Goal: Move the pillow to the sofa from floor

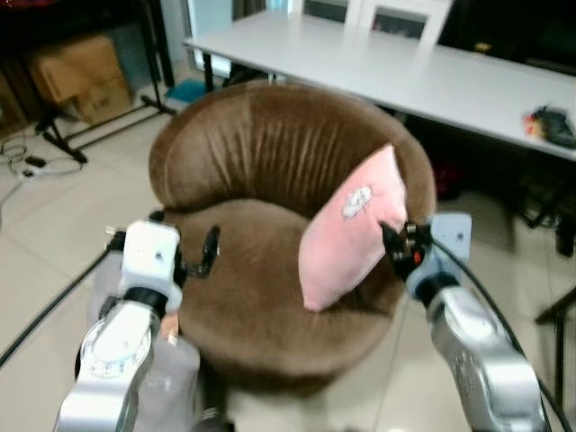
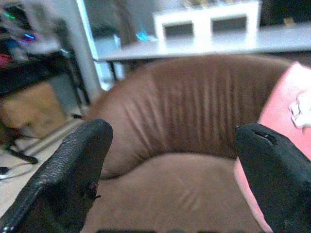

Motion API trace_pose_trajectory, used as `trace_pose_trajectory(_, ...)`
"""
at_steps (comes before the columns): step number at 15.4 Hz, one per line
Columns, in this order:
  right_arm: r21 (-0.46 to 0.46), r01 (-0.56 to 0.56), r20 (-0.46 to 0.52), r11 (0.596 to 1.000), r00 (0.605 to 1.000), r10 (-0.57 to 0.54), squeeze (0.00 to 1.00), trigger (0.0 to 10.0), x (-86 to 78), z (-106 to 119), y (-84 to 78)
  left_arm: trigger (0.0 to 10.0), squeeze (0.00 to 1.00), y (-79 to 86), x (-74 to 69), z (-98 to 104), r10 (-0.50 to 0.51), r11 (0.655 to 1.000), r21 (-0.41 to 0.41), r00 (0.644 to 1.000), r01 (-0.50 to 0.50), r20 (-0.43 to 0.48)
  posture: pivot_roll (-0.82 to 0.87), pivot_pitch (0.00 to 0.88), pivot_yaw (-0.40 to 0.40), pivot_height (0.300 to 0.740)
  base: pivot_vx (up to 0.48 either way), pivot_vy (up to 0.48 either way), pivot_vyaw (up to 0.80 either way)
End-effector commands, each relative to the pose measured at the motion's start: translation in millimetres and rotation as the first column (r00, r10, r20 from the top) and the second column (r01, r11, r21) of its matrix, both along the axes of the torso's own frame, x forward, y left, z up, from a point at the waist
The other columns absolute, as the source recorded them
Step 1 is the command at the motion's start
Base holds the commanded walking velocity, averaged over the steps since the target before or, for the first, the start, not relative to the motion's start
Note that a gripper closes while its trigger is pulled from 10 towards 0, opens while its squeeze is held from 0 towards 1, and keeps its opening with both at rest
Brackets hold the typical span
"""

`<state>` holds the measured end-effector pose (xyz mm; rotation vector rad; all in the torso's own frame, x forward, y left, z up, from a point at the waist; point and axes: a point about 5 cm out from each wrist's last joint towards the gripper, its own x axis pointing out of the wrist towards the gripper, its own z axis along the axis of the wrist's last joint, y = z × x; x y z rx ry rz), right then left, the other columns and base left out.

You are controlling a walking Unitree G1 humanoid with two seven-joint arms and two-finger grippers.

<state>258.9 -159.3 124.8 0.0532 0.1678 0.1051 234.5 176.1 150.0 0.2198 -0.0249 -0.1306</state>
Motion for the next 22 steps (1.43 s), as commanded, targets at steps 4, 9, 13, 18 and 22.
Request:
trace_pose_trajectory(4,-0.028,-0.02,0.027,0.999,0.999,0.021,0.0,10.0,4.8,7.7,2.6,10.0,0.0,2.8,-0.4,-2.8,0.011,1.0,-0.013,1.0,-0.011,-0.012,-0.02,0.0,-0.026,0.74,0.0,0.0,0.0)
trace_pose_trajectory(9,-0.035,-0.004,0.011,0.999,1.0,0.004,0.0,10.0,8.4,4.1,1.1,10.0,0.0,3.2,2.3,-3.4,0.009,1.0,-0.02,1.0,-0.009,-0.021,-0.02,0.0,-0.023,0.74,0.0,0.21,0.0)
trace_pose_trajectory(13,-0.046,-0.017,0.009,0.999,1.0,0.017,0.0,10.0,9.3,3.9,3.0,10.0,0.0,2.9,2.9,-4.0,0.009,1.0,-0.021,1.0,-0.01,-0.027,-0.02,0.0,-0.027,0.74,0.0,0.382,0.0)
trace_pose_trajectory(18,-0.042,-0.012,-0.004,0.999,1.0,0.012,0.0,10.0,9.2,1.0,3.6,10.0,0.0,2.7,3.7,-4.1,0.003,1.0,-0.02,1.0,-0.003,-0.029,-0.02,0.0,-0.023,0.74,0.0,0.409,0.0)
trace_pose_trajectory(22,-0.031,-0.019,0.013,0.999,1.0,0.02,0.0,10.0,8.9,3.2,5.2,10.0,0.0,1.1,4.3,-0.9,0.0,0.999,-0.038,1.0,-0.001,-0.013,-0.02,0.0,-0.023,0.74,0.0,0.101,0.0)
